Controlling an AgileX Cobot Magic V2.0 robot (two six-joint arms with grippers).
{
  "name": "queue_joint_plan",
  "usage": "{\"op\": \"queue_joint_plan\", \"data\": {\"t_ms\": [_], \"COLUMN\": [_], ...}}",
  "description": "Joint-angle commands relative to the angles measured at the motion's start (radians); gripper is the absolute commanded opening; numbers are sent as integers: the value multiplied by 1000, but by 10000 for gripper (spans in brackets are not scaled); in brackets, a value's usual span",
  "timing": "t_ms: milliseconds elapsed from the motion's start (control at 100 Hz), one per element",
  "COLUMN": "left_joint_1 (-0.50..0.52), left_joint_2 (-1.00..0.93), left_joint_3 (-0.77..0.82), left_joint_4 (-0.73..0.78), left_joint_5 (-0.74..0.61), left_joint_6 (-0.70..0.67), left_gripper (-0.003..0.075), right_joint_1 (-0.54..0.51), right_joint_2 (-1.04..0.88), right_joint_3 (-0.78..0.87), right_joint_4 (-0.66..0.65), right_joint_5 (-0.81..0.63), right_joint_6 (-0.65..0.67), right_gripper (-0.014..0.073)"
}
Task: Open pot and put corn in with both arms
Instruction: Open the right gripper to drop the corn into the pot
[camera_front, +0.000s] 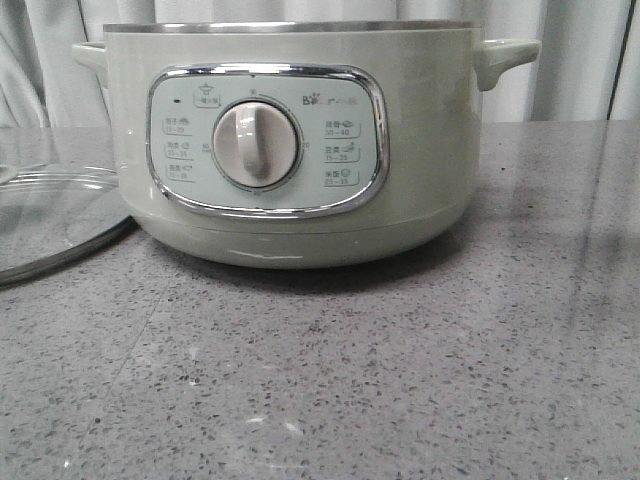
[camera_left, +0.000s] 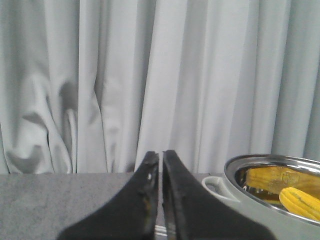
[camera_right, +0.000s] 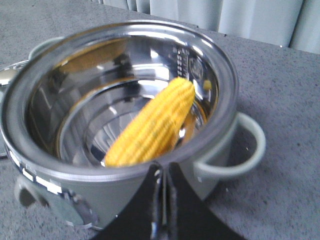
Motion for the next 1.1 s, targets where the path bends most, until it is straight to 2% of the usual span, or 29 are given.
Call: {"op": "queue_joint_plan", "data": {"t_ms": [0,310,490,650,1090], "left_joint_1": [-7,-7,-7,-7,-7], "left_joint_2": [-6,-76,-111,-113,-113], "left_joint_3": [-25,44,86,85,85], "left_joint_4": [-30,-30,-43,-95,-95], "left_joint_5": [-14,18,137,202,202], "left_joint_6": [-11,-11,-11,-11,-11], "left_gripper": [-20,-20,-20,-20,-20], "right_joint_1": [0,-2,-2,-2,-2], "right_joint_2": [-74,-352,-539,-674,-725], "right_joint_3": [52,244,318,339,339], "right_joint_4": [-10,-57,-117,-119,-117], "right_joint_5": [-134,-170,-168,-94,-73], "right_joint_6": [-13,-13,-13,-13,-13], "right_gripper": [-71,-71,-71,-71,-71]}}
